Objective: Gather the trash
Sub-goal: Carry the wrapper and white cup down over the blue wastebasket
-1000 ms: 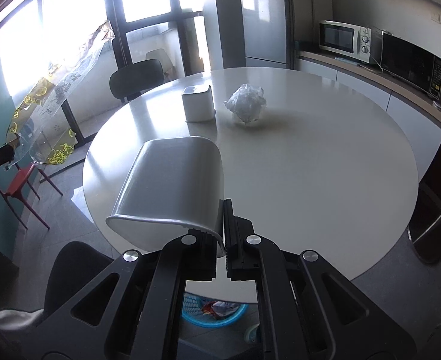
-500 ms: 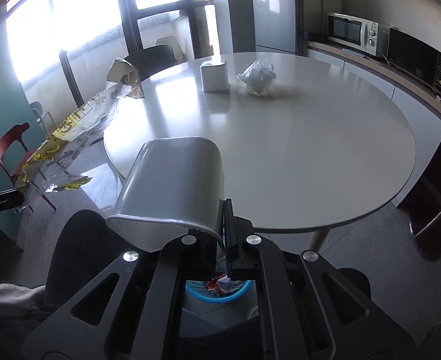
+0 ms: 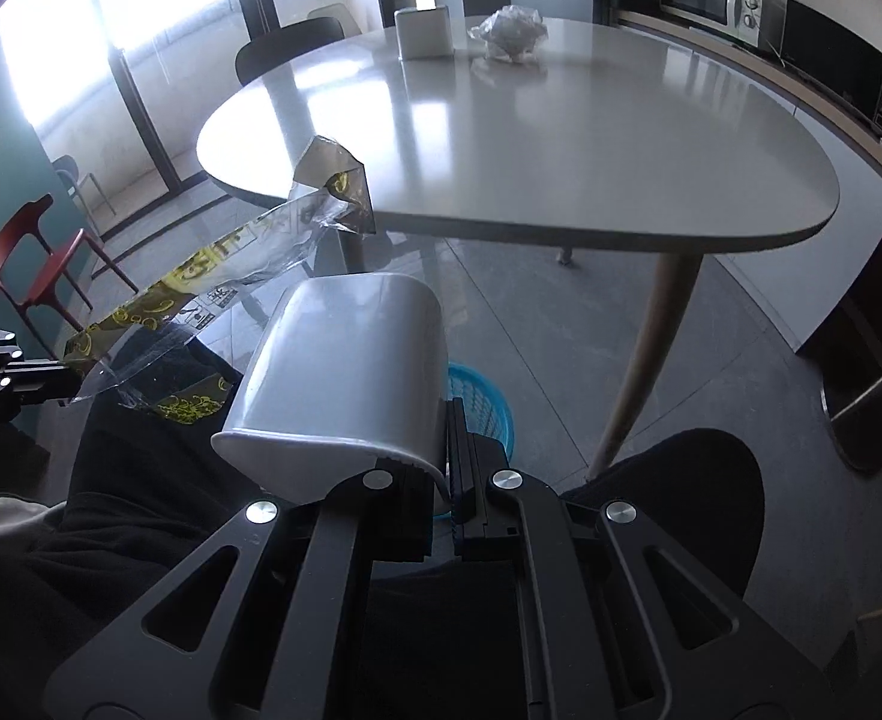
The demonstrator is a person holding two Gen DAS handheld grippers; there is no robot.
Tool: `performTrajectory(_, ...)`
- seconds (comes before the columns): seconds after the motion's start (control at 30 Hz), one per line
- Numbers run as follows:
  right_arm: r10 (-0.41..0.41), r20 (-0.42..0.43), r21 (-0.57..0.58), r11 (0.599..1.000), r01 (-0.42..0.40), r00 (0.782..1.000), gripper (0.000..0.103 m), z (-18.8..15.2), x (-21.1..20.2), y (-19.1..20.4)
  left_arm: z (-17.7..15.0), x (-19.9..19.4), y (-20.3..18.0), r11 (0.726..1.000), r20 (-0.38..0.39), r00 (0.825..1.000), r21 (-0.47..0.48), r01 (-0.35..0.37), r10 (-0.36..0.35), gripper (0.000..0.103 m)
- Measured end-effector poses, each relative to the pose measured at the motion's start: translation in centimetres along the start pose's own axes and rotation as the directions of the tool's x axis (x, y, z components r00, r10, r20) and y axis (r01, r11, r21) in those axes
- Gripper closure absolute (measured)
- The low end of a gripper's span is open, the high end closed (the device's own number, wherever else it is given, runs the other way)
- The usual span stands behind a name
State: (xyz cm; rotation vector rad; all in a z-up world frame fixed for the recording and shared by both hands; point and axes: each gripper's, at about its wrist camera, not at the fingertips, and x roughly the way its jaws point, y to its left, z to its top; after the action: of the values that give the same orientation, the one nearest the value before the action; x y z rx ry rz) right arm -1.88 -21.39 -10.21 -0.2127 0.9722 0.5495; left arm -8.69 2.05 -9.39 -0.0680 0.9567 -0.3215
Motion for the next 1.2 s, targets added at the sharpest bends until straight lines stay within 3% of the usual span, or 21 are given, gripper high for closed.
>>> performTrajectory(0.3, 0.03, -0.116, 0.063, 0.998, -0.023, 0.993, 0.1, -1.6, 5.5, -1.6, -1.3, 6.1, 2.0, 0.998, -0.162, 0.987, -0.053, -0.02, 0.011, 0.103)
performTrajectory(0.53, 0.014, -0.165, 0.071, 0.997, -0.002, 0.986, 0.1, -2.0, 8.4, -1.7, -0.5, 9.4, 4.0, 0.986, -0.216, 0.976, -0.164, -0.036, 0.0, 0.103)
performTrajectory(0.8, -0.007, -0.223, 0.079, 0.997, 0.025, 0.975, 0.1, -1.7, 12.5, -1.7, 0.5, 13.3, 6.1, 0.938, -0.265, 0.963, -0.343, -0.052, -0.044, 0.103)
performTrajectory(1.03, 0.032, -0.323, 0.08, 0.997, -0.007, 0.946, 0.1, -1.7, 16.3, -1.3, 0.1, 17.2, 6.3, 0.897, -0.31, 0.95, -0.432, -0.097, -0.047, 0.103)
performTrajectory(1.2, 0.026, -0.346, 0.077, 0.997, 0.001, 0.938, 0.1, -1.4, 18.5, -1.5, -0.7, 20.0, 6.7, 0.881, -0.368, 0.928, -0.455, -0.132, -0.051, 0.103)
